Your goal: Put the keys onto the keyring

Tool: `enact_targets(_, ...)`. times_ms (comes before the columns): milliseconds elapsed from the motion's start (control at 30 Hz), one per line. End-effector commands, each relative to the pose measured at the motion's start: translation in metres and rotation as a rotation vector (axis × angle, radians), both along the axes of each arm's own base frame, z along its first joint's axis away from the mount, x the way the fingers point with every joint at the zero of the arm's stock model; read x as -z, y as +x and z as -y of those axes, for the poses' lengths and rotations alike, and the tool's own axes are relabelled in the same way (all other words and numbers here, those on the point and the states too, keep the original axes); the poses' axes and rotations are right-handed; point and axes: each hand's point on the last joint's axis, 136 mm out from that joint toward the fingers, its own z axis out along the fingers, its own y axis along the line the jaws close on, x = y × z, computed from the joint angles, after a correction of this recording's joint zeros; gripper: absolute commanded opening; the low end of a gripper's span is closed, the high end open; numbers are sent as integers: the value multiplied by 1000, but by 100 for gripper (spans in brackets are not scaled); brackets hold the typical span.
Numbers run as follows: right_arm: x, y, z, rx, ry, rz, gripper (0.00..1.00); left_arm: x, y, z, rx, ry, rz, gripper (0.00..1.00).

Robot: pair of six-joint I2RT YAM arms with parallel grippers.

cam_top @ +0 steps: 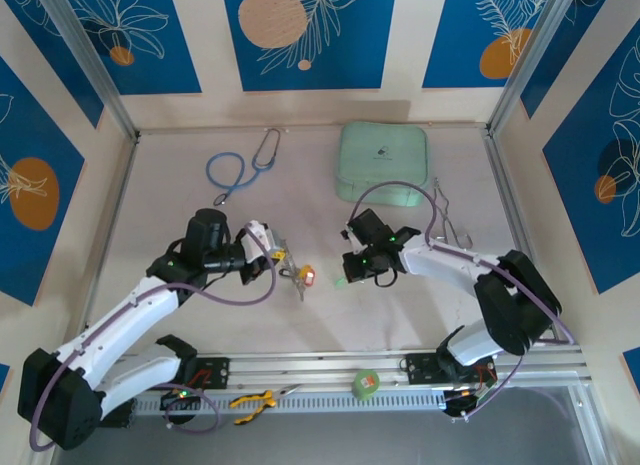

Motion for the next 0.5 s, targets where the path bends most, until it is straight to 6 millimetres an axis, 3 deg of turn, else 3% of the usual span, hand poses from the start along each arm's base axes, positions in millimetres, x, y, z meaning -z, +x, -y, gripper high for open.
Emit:
enact_targets(0, -3, 18, -10, -25, 19, 25, 0, -11, -23, 11, 156, -32, 50, 0)
enact_targets(267, 10, 48, -25, -40, -23, 49, 0, -4, -27, 19, 181, -88, 13, 0)
enact_targets(467, 18, 52, -26, -41, -35, 39, 11, 7, -28, 21, 190, -90, -21, 0)
